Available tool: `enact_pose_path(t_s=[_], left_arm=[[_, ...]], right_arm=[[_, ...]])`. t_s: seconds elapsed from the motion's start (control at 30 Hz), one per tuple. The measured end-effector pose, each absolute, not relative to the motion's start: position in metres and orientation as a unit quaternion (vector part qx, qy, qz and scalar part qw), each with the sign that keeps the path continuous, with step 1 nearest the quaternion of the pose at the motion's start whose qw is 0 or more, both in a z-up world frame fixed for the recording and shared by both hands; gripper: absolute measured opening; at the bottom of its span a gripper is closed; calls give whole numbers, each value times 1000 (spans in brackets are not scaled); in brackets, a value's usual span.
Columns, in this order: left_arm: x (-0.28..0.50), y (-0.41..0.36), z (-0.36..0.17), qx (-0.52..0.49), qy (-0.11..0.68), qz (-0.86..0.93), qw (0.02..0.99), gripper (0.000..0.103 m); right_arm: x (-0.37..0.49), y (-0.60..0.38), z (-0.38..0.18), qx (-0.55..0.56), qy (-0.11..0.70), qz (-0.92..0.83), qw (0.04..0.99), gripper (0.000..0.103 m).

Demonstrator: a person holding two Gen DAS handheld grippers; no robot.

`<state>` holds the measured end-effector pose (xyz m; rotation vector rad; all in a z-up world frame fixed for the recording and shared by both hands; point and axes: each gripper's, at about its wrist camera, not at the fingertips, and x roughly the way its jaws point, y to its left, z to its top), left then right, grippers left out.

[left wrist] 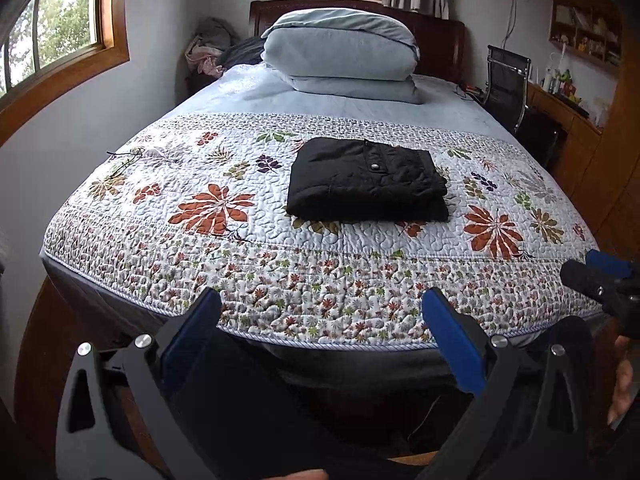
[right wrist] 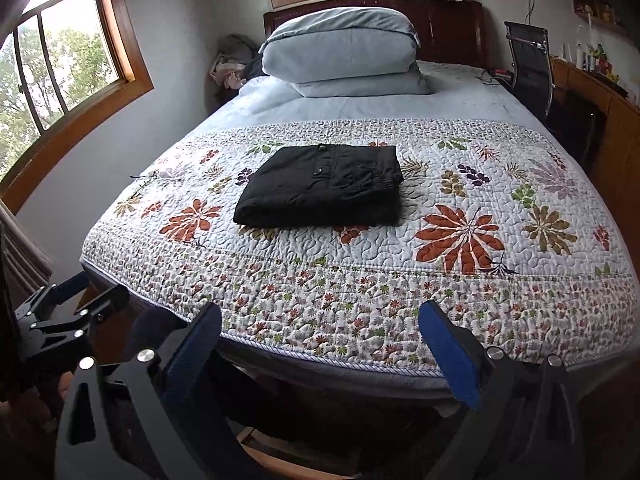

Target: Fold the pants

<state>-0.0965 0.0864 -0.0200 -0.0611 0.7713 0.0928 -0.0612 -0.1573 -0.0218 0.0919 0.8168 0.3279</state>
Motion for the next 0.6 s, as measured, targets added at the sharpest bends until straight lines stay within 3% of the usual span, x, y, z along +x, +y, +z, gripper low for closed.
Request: enact_pose_path(t_s=[0.6], left_arm=[[-96, 85, -19, -26, 376, 47, 925, 100]], right_arm=[[-62, -157, -18, 42, 390, 161, 906, 99]])
